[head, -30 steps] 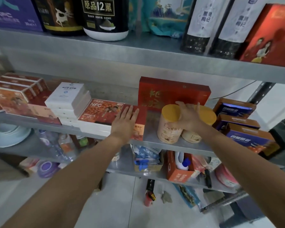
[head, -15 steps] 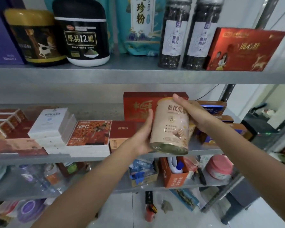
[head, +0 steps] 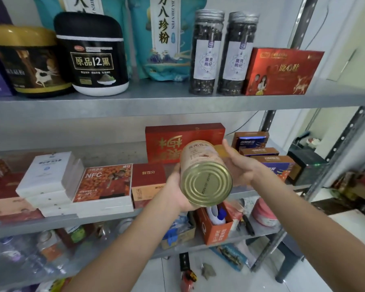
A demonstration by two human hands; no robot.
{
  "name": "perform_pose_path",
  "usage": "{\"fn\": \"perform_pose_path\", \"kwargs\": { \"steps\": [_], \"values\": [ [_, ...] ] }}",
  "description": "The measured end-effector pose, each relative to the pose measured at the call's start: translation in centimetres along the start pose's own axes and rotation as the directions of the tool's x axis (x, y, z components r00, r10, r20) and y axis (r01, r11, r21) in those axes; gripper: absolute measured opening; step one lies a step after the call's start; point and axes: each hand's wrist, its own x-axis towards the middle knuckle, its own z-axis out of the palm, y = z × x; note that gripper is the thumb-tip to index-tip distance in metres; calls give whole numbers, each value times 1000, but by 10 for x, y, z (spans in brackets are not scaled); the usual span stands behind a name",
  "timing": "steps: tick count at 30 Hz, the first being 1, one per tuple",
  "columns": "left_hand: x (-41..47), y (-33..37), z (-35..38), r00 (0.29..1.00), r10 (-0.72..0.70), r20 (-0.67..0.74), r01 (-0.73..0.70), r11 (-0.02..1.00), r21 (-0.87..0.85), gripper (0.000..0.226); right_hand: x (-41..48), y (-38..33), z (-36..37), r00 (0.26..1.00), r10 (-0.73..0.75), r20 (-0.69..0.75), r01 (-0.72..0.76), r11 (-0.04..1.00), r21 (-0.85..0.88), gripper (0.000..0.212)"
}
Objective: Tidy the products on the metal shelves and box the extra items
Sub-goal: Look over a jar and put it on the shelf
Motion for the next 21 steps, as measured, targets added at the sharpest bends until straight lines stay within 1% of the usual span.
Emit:
{"fn": "perform_pose_path", "kwargs": {
  "steps": [1,3,4,5,7,9,10,11,12,13,14,16,17,19,21],
  "values": [
    [0,0,0,1000,5,0,-5,1000,13,73,4,7,1,1000,-17,26,16,998,55,92],
    [-1,-3,1,1000,1,28,-1,1000,2,66,9,16,9,999,-38,32,32,986,161,80],
    [-2,-4,0,999,-1,45,1,1000,1,65,10,16,13,999,-48,16,44,981,191,77],
    [-4,-4,-2,998,6,56,-8,1000,26,67,9,12,16,997,-77,0,76,980,185,75],
    [-6,2,-8,997,54,57,-62,988,140,74,5,-1,18,982,-181,-56,184,982,50,71],
    [-10,7,-12,988,141,56,-152,944,293,78,-1,-13,20,947,-284,-153,259,952,-163,81],
    [-12,7,-12,982,180,56,-188,916,354,78,-3,-18,24,923,-324,-206,261,923,-282,84],
    [-13,6,-12,977,207,59,-214,901,378,76,-3,-21,27,903,-352,-245,245,892,-379,83],
    [-14,3,-11,975,215,62,-223,906,360,74,0,-23,30,891,-359,-278,213,871,-443,80],
    [-14,0,-11,976,209,56,-216,921,324,72,1,-25,32,892,-338,-300,173,869,-464,78],
    [-14,-2,-10,980,194,42,-198,938,284,72,2,-28,34,912,-279,-301,126,888,-441,79],
    [-16,-3,-10,988,154,-15,-147,963,227,74,1,-30,33,967,-92,-236,17,954,-300,80],
    [-18,-2,-10,992,124,-40,-113,973,202,77,0,-29,32,982,-21,-187,-23,973,-229,78],
    [-21,2,-11,996,64,-69,-53,988,146,76,1,-19,25,992,57,-110,-73,986,-151,74],
    [-21,3,-10,996,55,-76,-44,990,132,68,4,-6,22,994,89,-57,-94,992,-80,68]
  ]
}}
